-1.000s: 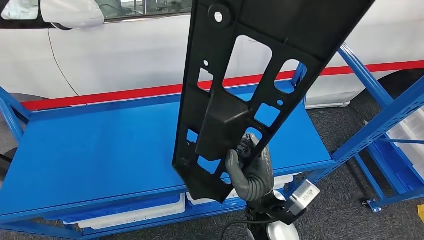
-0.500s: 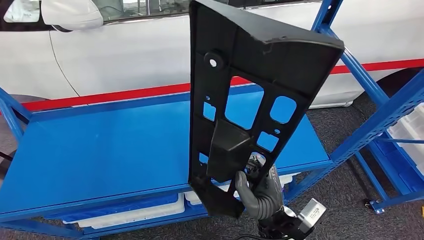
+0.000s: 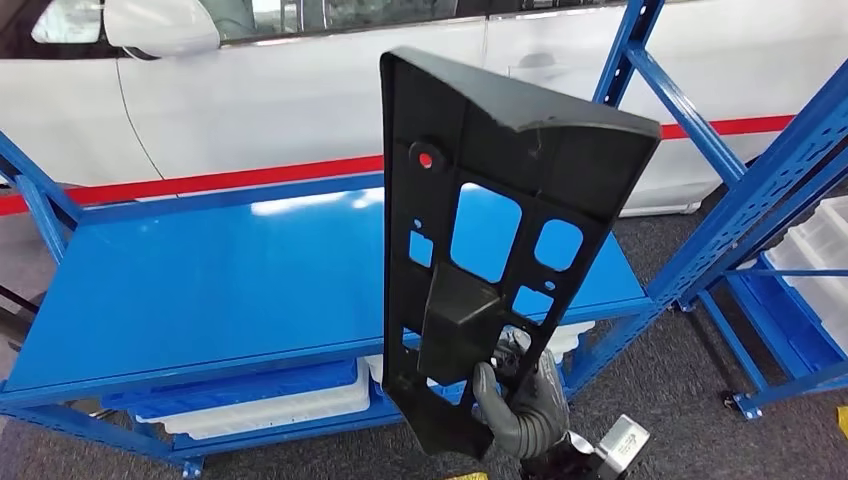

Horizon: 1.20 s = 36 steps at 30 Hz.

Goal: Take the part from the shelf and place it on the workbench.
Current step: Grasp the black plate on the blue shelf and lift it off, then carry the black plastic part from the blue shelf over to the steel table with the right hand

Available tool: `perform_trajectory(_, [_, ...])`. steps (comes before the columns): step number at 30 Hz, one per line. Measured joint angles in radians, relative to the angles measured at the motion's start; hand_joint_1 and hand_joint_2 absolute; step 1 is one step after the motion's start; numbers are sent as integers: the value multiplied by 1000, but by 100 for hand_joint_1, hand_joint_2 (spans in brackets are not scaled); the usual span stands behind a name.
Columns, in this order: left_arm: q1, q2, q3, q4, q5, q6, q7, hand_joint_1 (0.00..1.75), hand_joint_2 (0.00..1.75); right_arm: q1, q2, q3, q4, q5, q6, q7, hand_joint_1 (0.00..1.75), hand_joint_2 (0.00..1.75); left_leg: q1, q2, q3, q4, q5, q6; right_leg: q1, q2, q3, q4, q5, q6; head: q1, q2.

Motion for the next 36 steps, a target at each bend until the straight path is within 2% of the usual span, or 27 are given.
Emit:
perform_trajectory(1, [1,-2,2,-2,0,-1,3,0,0,2,0,-1,1,0,1,-1,175,175,2,2,-6,-5,13,6,-1,2,-4,4,-10,5,0,0])
perform_trajectory(2, [1,-5,3,-6,0,-3,6,0,0,4,0,-3,1,1,2,-1,175,175,6,5,-15,-10,28,12,-2,4,-12,24,-39,10,0,0])
perform_trajectory(5, [1,-11,10,-16,-2,-9,15,0,0,10,0,-6,3,3,4,-2,175,175,9,10,-57,-13,66,21,-9,7,-54,189,-192,25,0,0])
perform_trajectory(6, [2,-12,12,-19,-3,-11,18,0,0,12,-1,-7,4,3,4,-2,175,175,9,11,-73,-10,77,19,-11,7,-59,243,-217,29,0,0])
perform_trajectory(7, [2,-14,14,-22,-4,-12,20,0,0,14,-1,-8,5,3,4,-2,175,175,9,12,-90,-6,86,17,-13,7,-51,270,-215,33,0,0])
perform_trajectory(8, [2,-16,15,-25,-4,-13,22,0,0,14,-1,-9,6,3,4,-2,175,175,10,12,-106,-1,95,14,-15,6,-26,264,-196,35,0,0])
perform_trajectory(10, [3,-20,16,-28,-5,-13,24,0,0,15,-1,-11,8,3,4,-2,175,175,11,12,-135,13,108,5,-19,7,74,151,-156,35,0,0])
perform_trajectory(12, [2,-23,16,-31,-5,-13,25,0,0,15,-1,-11,8,4,4,-3,175,175,10,11,-152,25,118,-6,-16,9,164,22,-161,26,0,0])
perform_trajectory(13, [2,-24,16,-32,-5,-13,25,0,0,15,-1,-12,9,4,4,-3,175,175,9,10,-156,28,124,-12,-13,11,182,-9,-169,19,0,0])
perform_trajectory(14, [3,-25,17,-34,-5,-13,25,0,0,15,-1,-12,9,4,4,-3,175,175,9,9,-158,28,131,-19,-9,12,183,-18,-169,11,0,0])
perform_trajectory(16, [5,-25,18,-37,-5,-12,25,0,0,15,-1,-12,9,5,4,-3,175,175,12,7,-166,32,132,-33,-10,10,169,-20,-153,-7,0,0])
perform_trajectory(17, [5,-26,19,-38,-5,-12,25,0,0,15,0,-12,10,5,5,-3,175,175,14,5,-175,48,110,-38,-11,8,158,-21,-142,-16,0,0])
perform_trajectory(18, [6,-26,20,-39,-5,-12,25,0,0,15,0,-13,10,5,5,-3,175,175,16,4,-188,82,68,-42,-12,7,146,-23,-130,-24,0,0])
perform_trajectory(20, [7,-26,21,-39,-5,-12,25,0,0,16,0,-13,10,5,6,-3,175,175,17,4,-215,195,-36,-47,-8,5,118,-22,-108,-33,0,0])
perform_trajectory(21, [7,-27,21,-39,-5,-12,25,0,0,16,0,-13,10,5,7,-3,175,175,17,4,-221,253,-68,-49,-5,4,103,-21,-97,-34,0,0])
perform_trajectory(22, [7,-27,21,-40,-5,-12,25,0,0,16,0,-14,11,5,7,-3,175,175,17,4,-218,291,-75,-49,-2,3,88,-19,-87,-35,0,0])
perform_trajectory(23, [7,-27,22,-41,-5,-12,25,0,0,16,0,-14,11,5,7,-3,175,175,16,4,-200,298,-58,-47,0,3,73,-16,-77,-35,0,0])
perform_trajectory(24, [6,-27,22,-42,-5,-12,25,0,0,16,0,-14,12,5,7,-3,175,175,15,4,-167,273,-28,-42,3,2,57,-12,-68,-35,0,0])
perform_trajectory(25, [6,-27,22,-43,-5,-12,25,0,0,17,0,-14,12,5,7,-3,175,175,12,4,-117,216,-2,-34,6,2,43,-8,-58,-34,0,0])
perform_trajectory(27, [3,-26,22,-48,-6,-14,26,0,0,17,0,-14,12,5,7,-3,175,175,6,4,-14,72,1,-17,9,2,24,-1,-42,-28,0,0])
perform_trajectory(28, [2,-26,22,-51,-6,-16,27,0,0,18,0,-15,11,5,7,-3,175,175,1,4,17,20,-9,-11,8,1,21,-1,-33,-24,0,0])
perform_trajectory(29, [1,-27,22,-53,-7,-18,28,0,0,18,0,-15,11,5,7,-3,175,175,-2,4,29,-7,-15,-6,6,-1,21,-4,-23,-17,0,0])
perform_trajectory(31, [2,-28,22,-56,-8,-22,31,0,0,19,0,-15,11,5,7,-3,175,175,-3,7,21,-22,7,3,2,-2,20,-11,-10,-4,0,0])
perform_trajectory(32, [2,-29,22,-58,-9,-25,32,0,0,20,0,-16,11,6,7,-2,175,175,0,9,14,-29,21,9,1,0,15,-4,-24,1,0,0])
perform_trajectory(33, [2,-29,22,-60,-9,-27,32,0,0,21,-1,-16,11,6,7,-2,175,175,3,12,3,-36,37,16,0,2,5,21,-59,6,0,0])
perform_trajectory(35, [2,-30,23,-63,-11,-30,33,0,0,22,-1,-17,11,6,7,0,175,175,5,14,-27,-39,64,24,-6,5,-24,126,-166,15,0,0])
perform_trajectory(36, [2,-30,23,-65,-12,-33,35,0,0,23,-1,-17,11,6,7,2,175,175,6,15,-44,-37,77,24,-10,6,-36,191,-204,21,0,0])
